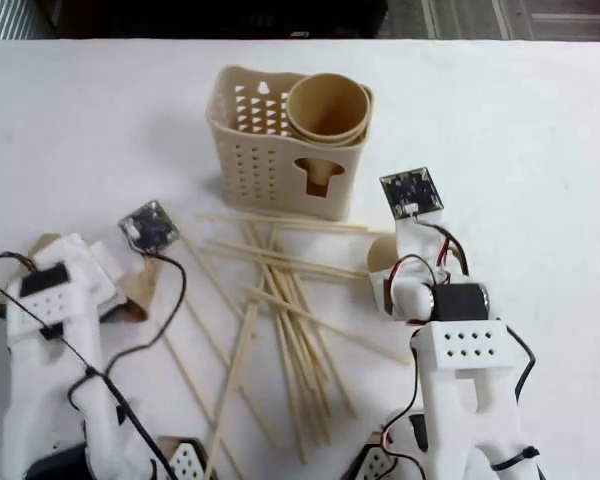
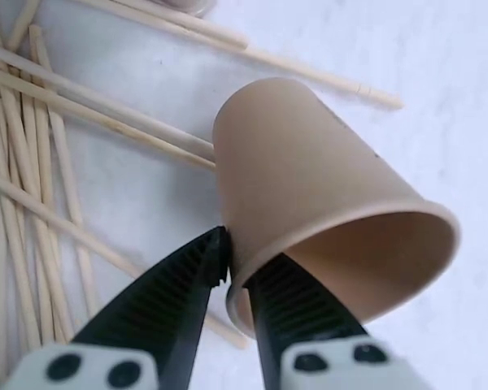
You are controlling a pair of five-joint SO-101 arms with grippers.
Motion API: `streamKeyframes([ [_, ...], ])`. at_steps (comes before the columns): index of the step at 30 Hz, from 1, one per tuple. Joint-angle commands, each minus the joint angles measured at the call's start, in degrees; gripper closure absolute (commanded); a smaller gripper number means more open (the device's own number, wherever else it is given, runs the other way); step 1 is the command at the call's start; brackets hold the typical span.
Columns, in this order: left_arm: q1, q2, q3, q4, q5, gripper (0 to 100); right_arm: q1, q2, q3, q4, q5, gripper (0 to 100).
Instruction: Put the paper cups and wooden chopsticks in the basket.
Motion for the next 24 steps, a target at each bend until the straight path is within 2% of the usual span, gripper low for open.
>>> streamKeyframes([
  [1,4.18,-10.07,5.36,-3.34,4.66,79,0.57,-0.57,-0.26,-0.84,0.62,97.8],
  [6,7.16,-23.96,10.81,-3.16,12.75,88,0.66,-0.57,-0.26,-0.84,0.62,97.8],
  [10,8.66,-33.89,13.63,-1.23,14.86,95,0.66,-0.57,-0.26,-0.84,0.62,97.8],
  [12,9.45,-38.29,13.27,2.46,16.26,98,0.66,-0.57,-0.26,-0.84,0.62,97.8],
  [15,10.86,-42.86,9.05,11.87,18.20,98,0.66,-0.57,-0.26,-0.84,0.62,97.8],
  [19,13.49,-44.09,-1.67,24.09,22.07,98,0.75,-0.57,-0.26,-0.84,0.62,97.8],
  [24,17.63,-44.00,-13.45,33.41,27.69,98,0.75,-0.57,-0.26,-0.84,0.62,97.8],
])
